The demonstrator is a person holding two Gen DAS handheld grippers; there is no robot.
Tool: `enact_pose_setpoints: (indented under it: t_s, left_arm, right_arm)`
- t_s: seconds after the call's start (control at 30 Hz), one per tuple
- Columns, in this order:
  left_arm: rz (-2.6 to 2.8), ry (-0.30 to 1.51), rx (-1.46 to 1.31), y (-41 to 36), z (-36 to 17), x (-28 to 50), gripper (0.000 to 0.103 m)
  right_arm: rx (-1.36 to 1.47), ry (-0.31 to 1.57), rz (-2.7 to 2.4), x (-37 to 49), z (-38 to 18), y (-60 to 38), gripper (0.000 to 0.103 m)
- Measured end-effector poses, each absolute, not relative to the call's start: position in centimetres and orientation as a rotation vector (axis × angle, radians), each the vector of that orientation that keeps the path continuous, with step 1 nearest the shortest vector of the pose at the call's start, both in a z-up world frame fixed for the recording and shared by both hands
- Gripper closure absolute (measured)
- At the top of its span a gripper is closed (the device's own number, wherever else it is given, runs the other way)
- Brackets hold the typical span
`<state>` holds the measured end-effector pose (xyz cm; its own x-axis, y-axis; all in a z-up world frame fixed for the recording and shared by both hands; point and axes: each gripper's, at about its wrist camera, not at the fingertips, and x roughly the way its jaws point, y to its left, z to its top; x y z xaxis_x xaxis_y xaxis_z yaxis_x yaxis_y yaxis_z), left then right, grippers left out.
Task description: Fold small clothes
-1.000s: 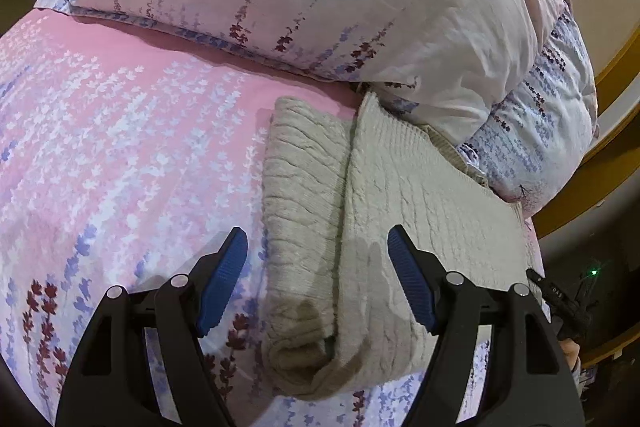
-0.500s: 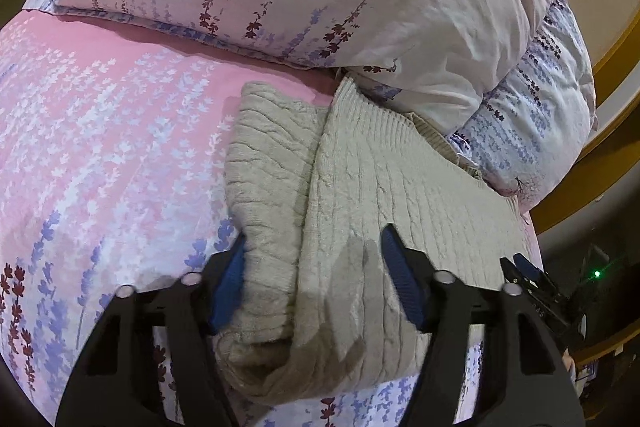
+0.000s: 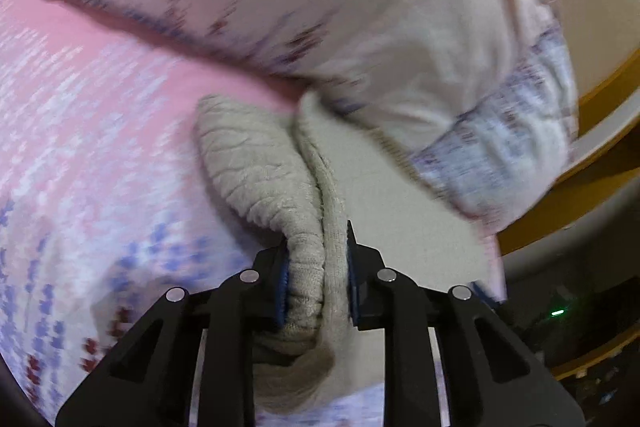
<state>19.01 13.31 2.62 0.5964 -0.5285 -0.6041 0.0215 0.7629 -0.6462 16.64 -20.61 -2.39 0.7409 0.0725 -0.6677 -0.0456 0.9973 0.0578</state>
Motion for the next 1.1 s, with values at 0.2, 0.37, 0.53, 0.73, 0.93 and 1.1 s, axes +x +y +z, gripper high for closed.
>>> enact_pose_setpoints:
  t_s: [0.2,0.37,0.53,0.73,0.93,1.1]
  left_arm:
    - [-0.498,0.779,-0.647,8.1,7.4,19.5,0.082]
    - [-0.618,0.761,-0.616,1.9,9.3,20.5,0.082]
    - [-0.763,0.773,-0.498,-6.8,9.2,20.2,0.082]
    - [-0.805,0.961,-0.338,-16.1,4.4,20.6,0.081]
    - [-0.940,0.961,-0.430,-16.4,4.6,20.3,0.045]
    - [-0.811,0.846,-0.452,-10.5,7.1,20.0,0.028]
  right_arm:
    - [0.050,0.725,0.095,16.0,-2.3,-21.5,0.028]
    - [0.070,0.700,0.088,15.1,-1.8,-22.8,0.028]
    - [0.144,0.678,0.048,13.6,-1.4,-26.3,0.028]
    - [0.245,0.647,-0.089,10.9,-1.7,-32.6,0.028]
    - [0.485,0.602,-0.082,8.9,-1.8,-38.5,0.039]
    - [0.744,0.633,0.226,11.0,-2.1,-39.6,0.040]
